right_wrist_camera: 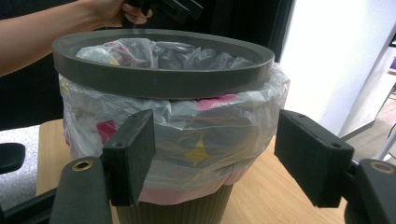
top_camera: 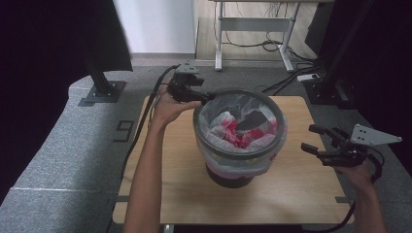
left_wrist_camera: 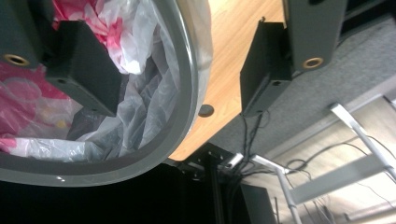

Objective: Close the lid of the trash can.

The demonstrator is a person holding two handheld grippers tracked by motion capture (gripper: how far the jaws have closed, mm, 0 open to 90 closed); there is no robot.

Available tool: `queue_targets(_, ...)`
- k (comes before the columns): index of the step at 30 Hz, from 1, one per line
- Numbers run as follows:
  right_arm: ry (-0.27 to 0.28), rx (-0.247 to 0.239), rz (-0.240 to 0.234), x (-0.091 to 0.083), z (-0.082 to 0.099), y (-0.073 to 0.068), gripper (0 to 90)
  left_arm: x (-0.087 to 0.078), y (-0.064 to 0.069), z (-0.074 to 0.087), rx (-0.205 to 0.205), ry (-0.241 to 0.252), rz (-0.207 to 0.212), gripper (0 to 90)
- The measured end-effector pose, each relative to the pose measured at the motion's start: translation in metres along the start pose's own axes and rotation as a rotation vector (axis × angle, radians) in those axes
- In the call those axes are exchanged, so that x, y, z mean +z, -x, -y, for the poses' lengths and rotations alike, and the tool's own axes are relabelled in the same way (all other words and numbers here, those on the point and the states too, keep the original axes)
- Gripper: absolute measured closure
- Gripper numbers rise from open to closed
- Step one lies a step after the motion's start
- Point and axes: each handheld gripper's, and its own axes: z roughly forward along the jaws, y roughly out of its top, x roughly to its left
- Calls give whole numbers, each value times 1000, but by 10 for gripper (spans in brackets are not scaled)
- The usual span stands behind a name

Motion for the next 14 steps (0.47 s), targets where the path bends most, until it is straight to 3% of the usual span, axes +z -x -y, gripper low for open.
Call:
queue_targets(8,-8,-5,-2,5,-2,-2,289,-31,12,18,31,44,0,219)
queue_targets(14,-9,-6,-1,9,-4,-2,290,-41,16,26,30,62,6,188)
